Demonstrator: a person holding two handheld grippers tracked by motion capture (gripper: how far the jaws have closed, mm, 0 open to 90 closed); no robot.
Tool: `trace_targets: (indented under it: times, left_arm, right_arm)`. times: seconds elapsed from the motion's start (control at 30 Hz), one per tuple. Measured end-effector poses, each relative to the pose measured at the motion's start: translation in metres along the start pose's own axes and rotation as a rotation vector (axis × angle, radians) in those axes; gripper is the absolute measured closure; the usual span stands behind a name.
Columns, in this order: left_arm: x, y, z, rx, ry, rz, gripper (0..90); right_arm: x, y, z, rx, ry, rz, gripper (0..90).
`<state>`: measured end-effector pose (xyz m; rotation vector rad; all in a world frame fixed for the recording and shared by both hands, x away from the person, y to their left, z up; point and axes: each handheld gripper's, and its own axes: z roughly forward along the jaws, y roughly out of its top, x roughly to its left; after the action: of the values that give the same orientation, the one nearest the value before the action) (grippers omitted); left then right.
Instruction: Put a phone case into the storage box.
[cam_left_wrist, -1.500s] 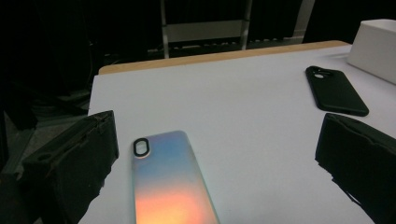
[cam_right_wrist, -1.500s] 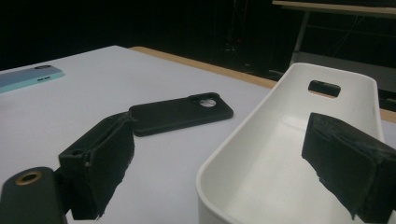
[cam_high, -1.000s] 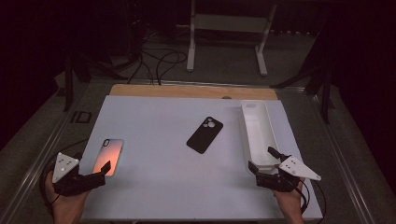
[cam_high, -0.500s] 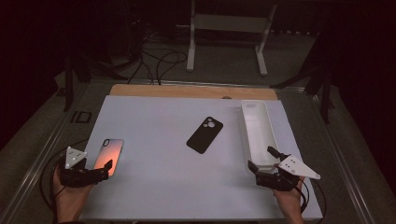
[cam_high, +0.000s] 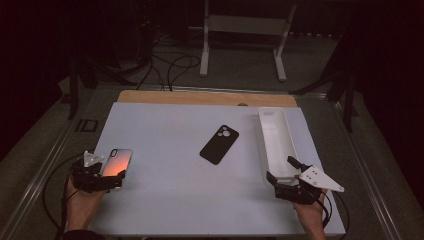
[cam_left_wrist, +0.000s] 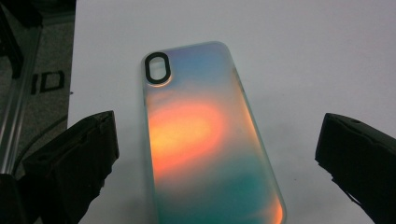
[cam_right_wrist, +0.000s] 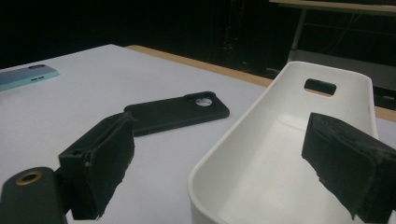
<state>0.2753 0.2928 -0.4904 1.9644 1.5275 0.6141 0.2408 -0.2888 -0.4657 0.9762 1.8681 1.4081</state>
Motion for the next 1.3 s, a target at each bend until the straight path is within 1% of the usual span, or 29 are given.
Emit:
trace_targets:
  times: [0.03,0.1,0.13,0.17,0.3,0.33,0.37,0.4,0.47,0.5,0.6,0.7,0.73,0.83,0.97,1.03,1.13,1.2,1.3]
  left_arm:
    - [0.0,0.0,0.002,0.009,-0.001,-0.006,0.0]
    - [0.001,0.001,0.006,0.031,0.001,-0.003,0.0]
    - [0.001,0.001,0.006,0.031,0.001,-0.003,0.0]
    - [0.001,0.001,0.01,0.045,-0.004,-0.007,0.0]
    - [0.001,0.0,0.014,0.065,-0.013,-0.011,0.0]
    - [0.0,-0.001,0.017,0.079,-0.009,-0.012,0.0]
    - [0.0,-0.001,0.017,0.079,-0.009,-0.012,0.0]
    - [0.002,-0.003,0.019,0.093,-0.003,-0.022,0.0]
    - [0.003,-0.004,0.02,0.099,-0.004,-0.027,0.0]
    - [0.004,-0.006,0.021,0.11,-0.001,-0.036,0.0]
    - [0.005,-0.008,0.023,0.117,-0.009,-0.042,0.0]
    - [0.005,-0.009,0.024,0.125,-0.007,-0.044,0.0]
    - [0.004,-0.01,0.025,0.136,-0.004,-0.042,0.0]
    - [0.002,-0.011,0.029,0.164,0.001,-0.021,0.0]
    - [0.002,-0.011,0.029,0.166,-0.004,-0.032,0.4]
    - [0.002,-0.01,0.029,0.175,-0.004,-0.035,0.4]
    - [0.002,-0.007,0.03,0.202,-0.002,-0.041,0.8]
    - [0.002,-0.005,0.029,0.21,0.001,-0.041,3.6]
    - [0.003,-0.006,0.026,0.196,0.005,-0.045,13.1]
  right_arm:
    - [0.0,0.0,0.0,0.0,0.0,0.001,9.3]
    - [-0.001,0.0,0.0,-0.002,-0.002,0.0,9.3]
    - [-0.001,0.0,0.0,-0.003,-0.002,0.0,9.3]
    - [-0.001,0.0,-0.001,-0.001,-0.003,0.002,9.3]
    - [-0.001,0.0,-0.001,-0.003,-0.005,0.001,9.3]
    - [-0.001,0.0,-0.001,-0.004,-0.005,0.001,9.3]
    - [-0.001,0.0,-0.001,-0.004,-0.005,0.002,9.3]
    - [-0.001,0.001,-0.001,-0.003,-0.006,0.001,9.3]
    - [-0.001,0.001,-0.001,-0.003,-0.005,0.001,9.3]
    - [-0.001,0.001,-0.001,-0.003,-0.004,0.001,9.3]
    - [-0.001,0.0,0.0,-0.003,-0.003,0.0,9.3]
    - [-0.001,0.001,0.0,-0.003,-0.004,-0.001,9.3]
    - [-0.001,0.001,-0.001,-0.003,-0.004,-0.002,9.3]
    - [-0.001,0.001,-0.001,-0.004,-0.003,0.001,9.3]
    - [-0.001,0.001,0.0,-0.004,-0.004,-0.002,9.3]
    - [0.0,0.001,0.0,-0.002,-0.002,0.0,9.3]
    - [0.0,0.001,0.0,-0.002,-0.001,-0.002,9.3]
    - [0.001,0.001,0.0,-0.003,0.0,-0.003,9.3]
    - [0.0,0.001,0.0,-0.002,0.0,-0.003,9.3]
